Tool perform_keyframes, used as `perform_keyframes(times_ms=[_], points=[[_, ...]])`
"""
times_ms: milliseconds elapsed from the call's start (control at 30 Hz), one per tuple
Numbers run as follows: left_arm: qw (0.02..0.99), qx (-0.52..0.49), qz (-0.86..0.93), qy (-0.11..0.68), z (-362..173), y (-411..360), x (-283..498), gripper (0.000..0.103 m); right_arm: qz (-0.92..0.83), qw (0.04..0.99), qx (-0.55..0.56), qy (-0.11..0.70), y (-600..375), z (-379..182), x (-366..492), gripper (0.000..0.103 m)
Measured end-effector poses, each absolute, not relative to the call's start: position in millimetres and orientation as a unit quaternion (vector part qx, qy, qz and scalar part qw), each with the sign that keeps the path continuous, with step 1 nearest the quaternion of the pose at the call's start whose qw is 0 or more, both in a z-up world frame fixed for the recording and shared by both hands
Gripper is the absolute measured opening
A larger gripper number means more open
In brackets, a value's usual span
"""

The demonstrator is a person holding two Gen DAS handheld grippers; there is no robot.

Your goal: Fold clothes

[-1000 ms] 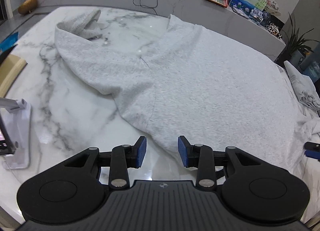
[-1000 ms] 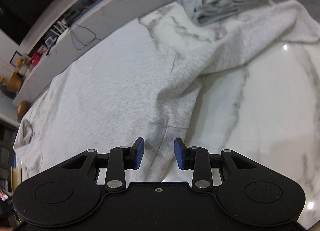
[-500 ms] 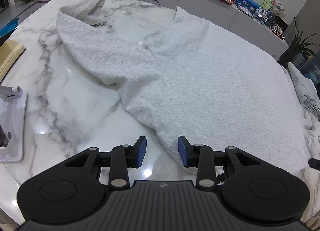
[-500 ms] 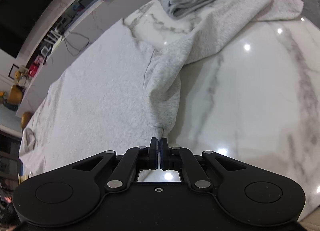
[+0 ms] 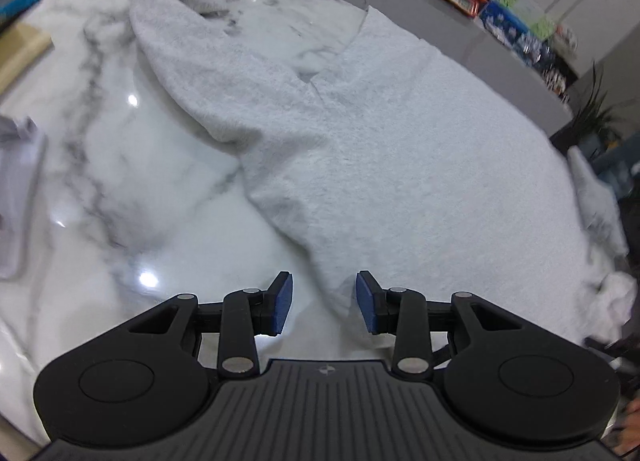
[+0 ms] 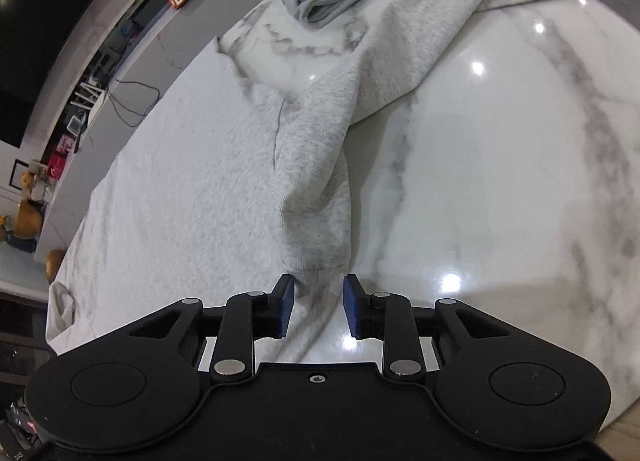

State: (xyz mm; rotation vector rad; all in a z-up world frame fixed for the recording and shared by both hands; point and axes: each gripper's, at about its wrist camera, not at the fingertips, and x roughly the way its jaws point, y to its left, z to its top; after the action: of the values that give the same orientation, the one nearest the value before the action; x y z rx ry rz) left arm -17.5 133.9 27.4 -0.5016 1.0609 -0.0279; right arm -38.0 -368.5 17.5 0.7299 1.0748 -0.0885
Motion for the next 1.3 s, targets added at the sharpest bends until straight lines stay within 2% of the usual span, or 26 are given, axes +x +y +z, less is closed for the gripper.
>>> perform_keyframes(times_ms=[33,67,100,200,467,867,933,1000,1033,1167,1300], points=[[0.833,-0.241,-0.016,0.497,26,132,-16,0.033,-0.041,0.798,0.337,0.498,-366,16,-38,0.024],[0.836,-0.238,-0.017,0.495,25,129,-15,0.024,-0.042,0.8,0.335,0.496,-364,15,-38,0.014],[0.836,-0.232,-0.016,0.496,24,127,-14,0.01,-0.041,0.801,0.333,0.496,-362,15,-39,0.007],[0.842,-0.203,-0.013,0.5,24,121,-14,0.004,-0.038,0.809,0.314,0.496,-357,15,-42,0.002],[0.844,-0.133,-0.018,0.52,32,118,-33,0.004,-0.031,0.813,0.271,0.514,-356,15,-71,0.001],[0.833,-0.113,-0.039,0.54,36,120,-90,0.004,-0.02,0.801,0.265,0.536,-362,16,-130,0.001],[0.834,-0.11,-0.041,0.539,37,118,-91,0.006,-0.016,0.801,0.262,0.537,-361,17,-130,0.003],[0.835,-0.102,-0.042,0.538,39,118,-91,0.011,-0.014,0.8,0.263,0.539,-363,20,-128,0.012],[0.837,-0.097,-0.042,0.538,41,117,-91,0.012,-0.013,0.8,0.264,0.538,-365,22,-128,0.013],[0.852,-0.066,-0.041,0.518,56,112,-91,0.023,-0.018,0.813,0.266,0.517,-384,41,-126,0.015],[0.874,-0.039,-0.034,0.484,74,105,-79,0.027,-0.057,0.822,0.291,0.486,-425,57,-117,0.015]])
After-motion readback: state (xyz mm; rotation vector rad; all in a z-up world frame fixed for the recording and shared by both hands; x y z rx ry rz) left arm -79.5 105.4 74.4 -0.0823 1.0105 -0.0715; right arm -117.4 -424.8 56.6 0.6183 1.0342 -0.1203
